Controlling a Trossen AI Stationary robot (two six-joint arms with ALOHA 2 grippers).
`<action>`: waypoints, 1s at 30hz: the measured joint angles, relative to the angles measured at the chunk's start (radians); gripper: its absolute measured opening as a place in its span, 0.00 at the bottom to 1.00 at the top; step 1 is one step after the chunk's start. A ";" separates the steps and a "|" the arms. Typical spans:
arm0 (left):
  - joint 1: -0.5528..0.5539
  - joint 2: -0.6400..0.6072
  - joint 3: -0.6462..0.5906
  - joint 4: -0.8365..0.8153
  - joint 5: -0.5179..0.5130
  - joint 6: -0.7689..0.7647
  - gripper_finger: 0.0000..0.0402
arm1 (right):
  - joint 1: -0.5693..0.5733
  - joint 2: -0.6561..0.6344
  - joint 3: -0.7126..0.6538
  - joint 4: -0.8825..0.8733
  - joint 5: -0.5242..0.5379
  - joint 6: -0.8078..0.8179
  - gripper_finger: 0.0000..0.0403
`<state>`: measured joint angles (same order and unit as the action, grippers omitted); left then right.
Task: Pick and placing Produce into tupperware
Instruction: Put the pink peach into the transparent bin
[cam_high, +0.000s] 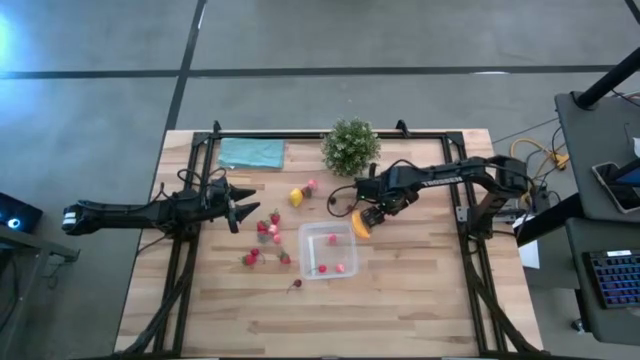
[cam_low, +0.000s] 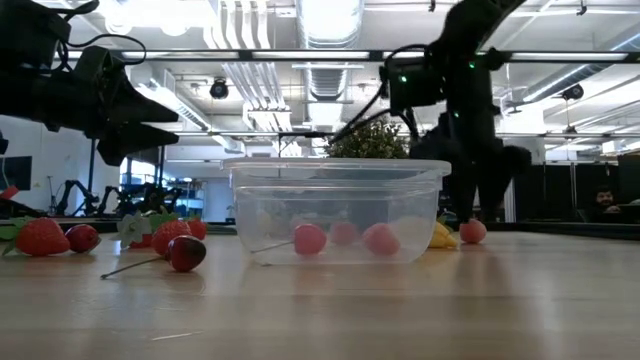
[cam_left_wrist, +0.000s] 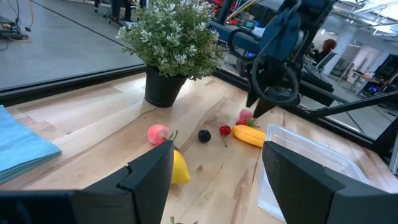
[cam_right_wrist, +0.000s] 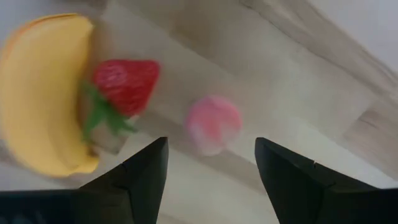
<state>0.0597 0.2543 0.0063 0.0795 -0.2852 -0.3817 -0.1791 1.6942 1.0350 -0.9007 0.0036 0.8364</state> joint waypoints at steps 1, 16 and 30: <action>0.000 0.000 0.000 0.000 0.000 0.000 0.58 | -0.001 -0.005 -0.020 0.025 -0.001 0.001 0.58; 0.000 0.000 0.000 0.000 0.000 0.000 0.58 | -0.001 -0.035 -0.123 0.161 0.076 0.060 0.56; 0.000 0.000 0.000 0.000 0.000 0.000 0.58 | -0.003 -0.035 -0.123 0.179 0.064 0.054 0.30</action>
<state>0.0597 0.2546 0.0061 0.0793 -0.2852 -0.3815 -0.1825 1.6596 0.9115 -0.7212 0.0677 0.8904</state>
